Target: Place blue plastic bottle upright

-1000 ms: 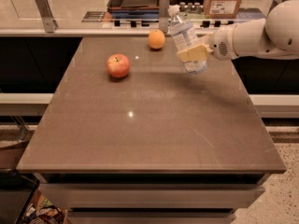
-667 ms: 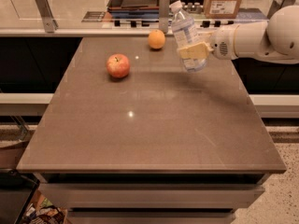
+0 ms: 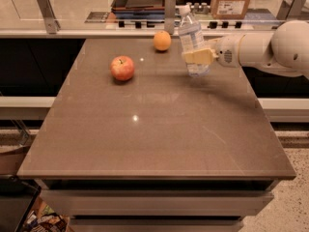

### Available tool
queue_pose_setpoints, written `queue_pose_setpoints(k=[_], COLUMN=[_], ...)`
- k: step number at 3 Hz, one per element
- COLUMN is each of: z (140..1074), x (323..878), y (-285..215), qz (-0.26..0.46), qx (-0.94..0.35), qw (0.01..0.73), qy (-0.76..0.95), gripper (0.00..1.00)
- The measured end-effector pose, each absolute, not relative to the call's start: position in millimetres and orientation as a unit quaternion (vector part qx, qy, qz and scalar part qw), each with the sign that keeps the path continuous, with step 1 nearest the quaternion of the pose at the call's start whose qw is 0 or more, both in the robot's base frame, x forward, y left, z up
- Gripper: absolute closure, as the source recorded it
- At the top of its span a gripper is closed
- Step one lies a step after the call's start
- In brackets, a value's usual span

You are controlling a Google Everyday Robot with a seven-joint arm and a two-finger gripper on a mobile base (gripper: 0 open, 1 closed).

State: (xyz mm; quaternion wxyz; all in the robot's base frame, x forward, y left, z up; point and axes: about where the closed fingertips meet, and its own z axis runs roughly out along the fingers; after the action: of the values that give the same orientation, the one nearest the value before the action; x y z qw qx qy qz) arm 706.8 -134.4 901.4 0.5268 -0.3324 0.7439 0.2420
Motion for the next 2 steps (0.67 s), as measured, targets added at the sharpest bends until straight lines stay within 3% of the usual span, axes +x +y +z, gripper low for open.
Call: queue_pose_setpoints(k=[2], z=[879.4], x=[714.2], y=[-134.2], qz=[0.272], qx=[-0.305], qw=[0.537], qy=[0.738], gripper=[1.0])
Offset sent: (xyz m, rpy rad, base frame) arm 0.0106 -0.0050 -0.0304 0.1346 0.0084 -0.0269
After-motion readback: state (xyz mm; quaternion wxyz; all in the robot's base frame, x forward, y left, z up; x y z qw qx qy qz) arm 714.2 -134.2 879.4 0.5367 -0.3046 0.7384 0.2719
